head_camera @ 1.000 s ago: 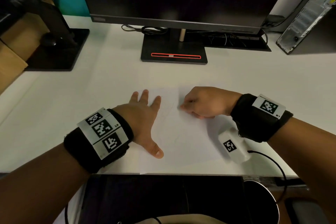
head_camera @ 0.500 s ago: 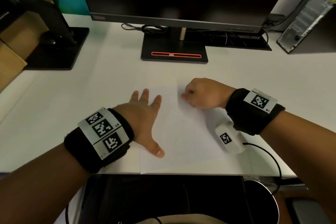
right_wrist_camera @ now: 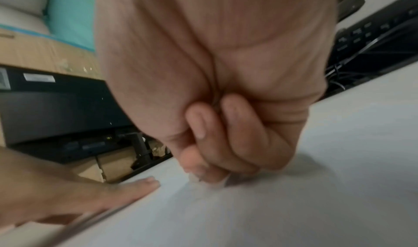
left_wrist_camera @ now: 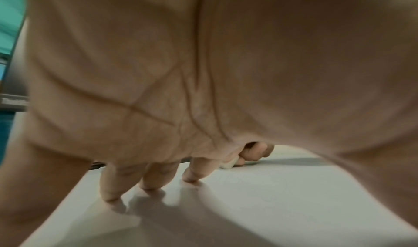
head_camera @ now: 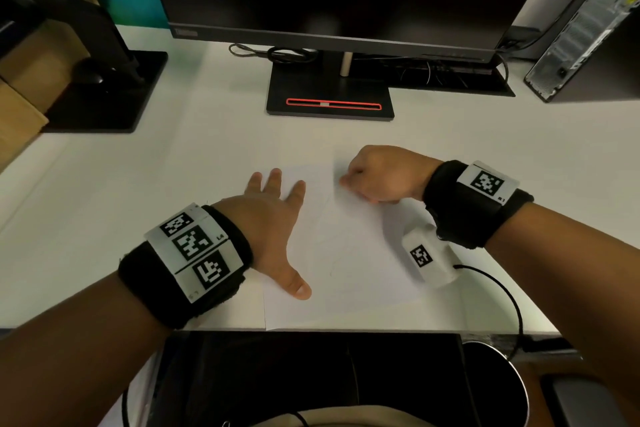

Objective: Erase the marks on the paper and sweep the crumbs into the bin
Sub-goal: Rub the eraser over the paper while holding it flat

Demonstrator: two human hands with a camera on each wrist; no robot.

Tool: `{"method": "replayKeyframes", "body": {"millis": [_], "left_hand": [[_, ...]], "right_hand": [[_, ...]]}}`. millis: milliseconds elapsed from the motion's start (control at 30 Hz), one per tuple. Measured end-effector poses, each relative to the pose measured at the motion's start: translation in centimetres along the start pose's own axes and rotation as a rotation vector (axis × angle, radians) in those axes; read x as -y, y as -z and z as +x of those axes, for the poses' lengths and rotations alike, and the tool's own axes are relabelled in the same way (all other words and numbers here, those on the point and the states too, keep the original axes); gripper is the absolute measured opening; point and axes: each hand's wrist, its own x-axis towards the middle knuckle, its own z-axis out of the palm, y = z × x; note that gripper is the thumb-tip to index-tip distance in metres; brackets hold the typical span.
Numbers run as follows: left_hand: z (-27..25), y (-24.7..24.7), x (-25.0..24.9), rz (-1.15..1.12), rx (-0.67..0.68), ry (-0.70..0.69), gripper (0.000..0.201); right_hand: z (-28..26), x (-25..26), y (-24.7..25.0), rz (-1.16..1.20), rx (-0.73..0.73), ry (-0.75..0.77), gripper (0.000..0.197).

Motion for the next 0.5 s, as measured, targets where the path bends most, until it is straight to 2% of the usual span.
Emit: {"method": "replayKeyframes", "body": {"millis": [67,133,200,300,333,433,500], "left_hand": [[-0.1,0.0,0.0,-0.001,0.001,0.003,0.159],[-0.1,0.1,0.0,0.001,0.010,0.002,0.159],[0.0,0.2,0.0,0.005,0.012,0.002,0.159],[0.0,0.1,-0.1,0.010,0.007,0.002,0.159],[0.0,0.0,0.0,0.012,0.006,0.003,0.159],[-0.1,0.1,-0.1,0.013,0.006,0.004,0.159],[0.0,0.0,-0.1,0.016,0.005,0.002,0.159]], "right_hand": [[0.1,0.2,-0.3,-0.050,-0.038,0.018,0.043],[0.0,0.5,-0.9,-0.060,0.045,0.058,0.044],[-0.1,0.5,-0.6,0.004,0.091,0.037,0.043],[0.2,0.1,0.2,-0.001,-0.028,-0.010,0.043],[0.2,0.2,0.1,-0.016,-0.024,-0.003,0.043],[-0.3,0.5,-0.8,-0.020,0.128,0.034,0.042],[-0.4,-0.1,-0.3,0.022,0.126,-0.014,0.042]]}}
